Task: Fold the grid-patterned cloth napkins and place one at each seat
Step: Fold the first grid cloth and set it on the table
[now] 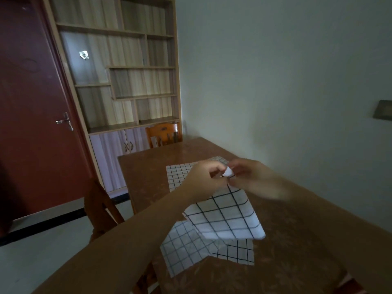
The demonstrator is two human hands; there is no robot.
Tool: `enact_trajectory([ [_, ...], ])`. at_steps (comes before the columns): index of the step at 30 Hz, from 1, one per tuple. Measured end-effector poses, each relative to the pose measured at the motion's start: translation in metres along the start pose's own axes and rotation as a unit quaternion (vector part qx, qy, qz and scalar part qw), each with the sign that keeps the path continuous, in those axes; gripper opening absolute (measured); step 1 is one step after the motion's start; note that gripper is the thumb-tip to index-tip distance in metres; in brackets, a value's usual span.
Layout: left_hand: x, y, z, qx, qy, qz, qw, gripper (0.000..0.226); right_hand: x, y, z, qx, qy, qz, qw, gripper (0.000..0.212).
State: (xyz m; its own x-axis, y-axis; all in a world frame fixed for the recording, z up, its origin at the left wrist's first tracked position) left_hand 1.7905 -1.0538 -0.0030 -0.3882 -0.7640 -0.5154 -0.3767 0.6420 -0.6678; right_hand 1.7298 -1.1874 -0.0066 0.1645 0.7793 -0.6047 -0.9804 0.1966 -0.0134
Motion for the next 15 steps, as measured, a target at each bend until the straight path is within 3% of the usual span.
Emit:
enact_trajectory([
  [1, -0.001, 0.0, 0.0, -0.005, 0.007, -0.002, 1.0, 0.01, 0.002, -0.001, 0.008, -0.02, 0.0, -0.005, 1.0, 0.016],
  [4, -0.012, 0.007, 0.007, -0.063, -0.005, 0.006, 0.998, 0.016, 0.001, -0.006, 0.013, -0.046, 0.004, -0.04, 0.998, 0.026],
  [7, -0.024, 0.016, 0.019, -0.115, -0.025, 0.071, 0.991, 0.031, -0.004, -0.009, 0.006, -0.055, -0.01, -0.041, 0.998, 0.02],
  [10, -0.032, 0.023, 0.027, -0.121, -0.063, 0.128, 0.982, 0.01, -0.014, -0.011, -0.003, -0.057, -0.007, -0.059, 0.997, 0.015],
  [14, -0.04, 0.019, 0.028, -0.109, -0.06, 0.107, 0.986, 0.017, -0.011, -0.002, 0.008, -0.1, 0.06, -0.061, 0.991, 0.028],
  [15, -0.04, 0.016, 0.027, -0.1, -0.064, 0.109, 0.987, 0.016, -0.01, 0.0, 0.013, -0.121, 0.096, -0.07, 0.986, 0.023],
])
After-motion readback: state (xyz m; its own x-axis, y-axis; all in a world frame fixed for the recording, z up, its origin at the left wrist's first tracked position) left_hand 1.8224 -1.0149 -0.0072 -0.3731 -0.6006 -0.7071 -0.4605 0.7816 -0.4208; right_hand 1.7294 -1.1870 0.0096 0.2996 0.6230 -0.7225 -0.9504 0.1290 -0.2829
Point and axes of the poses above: each hand's wrist, its own y-axis away from the middle knuckle, its own x-axis out of the palm, z = x × y, the point moved 6 cm from there along -y, towards the middle knuckle, and after that the axes turned 13 degrees about x, right-handed, at the moved point
